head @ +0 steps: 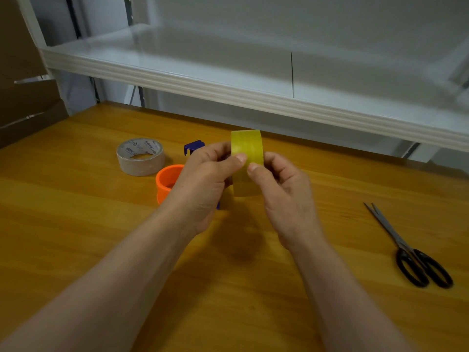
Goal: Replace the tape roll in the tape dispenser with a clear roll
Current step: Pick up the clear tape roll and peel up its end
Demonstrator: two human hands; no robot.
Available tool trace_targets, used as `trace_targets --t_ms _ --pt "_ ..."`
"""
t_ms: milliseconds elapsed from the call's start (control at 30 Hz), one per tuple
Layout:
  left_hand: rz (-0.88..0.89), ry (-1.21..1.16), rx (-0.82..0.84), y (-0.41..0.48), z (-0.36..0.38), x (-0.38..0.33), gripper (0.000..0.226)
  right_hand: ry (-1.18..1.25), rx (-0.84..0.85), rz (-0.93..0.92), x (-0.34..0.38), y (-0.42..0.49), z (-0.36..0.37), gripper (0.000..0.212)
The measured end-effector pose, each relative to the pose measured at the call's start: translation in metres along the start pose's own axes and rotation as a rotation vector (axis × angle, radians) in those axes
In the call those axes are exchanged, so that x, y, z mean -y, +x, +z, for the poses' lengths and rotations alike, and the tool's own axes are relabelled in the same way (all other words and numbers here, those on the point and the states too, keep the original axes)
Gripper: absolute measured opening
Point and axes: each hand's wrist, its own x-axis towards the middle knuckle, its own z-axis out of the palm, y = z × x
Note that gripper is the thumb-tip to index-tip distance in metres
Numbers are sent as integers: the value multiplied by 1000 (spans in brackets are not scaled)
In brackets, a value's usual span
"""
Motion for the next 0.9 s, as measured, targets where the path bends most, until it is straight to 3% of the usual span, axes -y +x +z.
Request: trace_targets --t_ms 333,567,900 --pt "21 40 157 2 -2 4 40 16 -62 -12 2 1 -3 14" --pt "-26 33 42 1 2 8 29 32 -81 29 4 2 -3 14" --pt "-109 -58 -62 4 0 8 28 -49 47 9 4 1 -2 20"
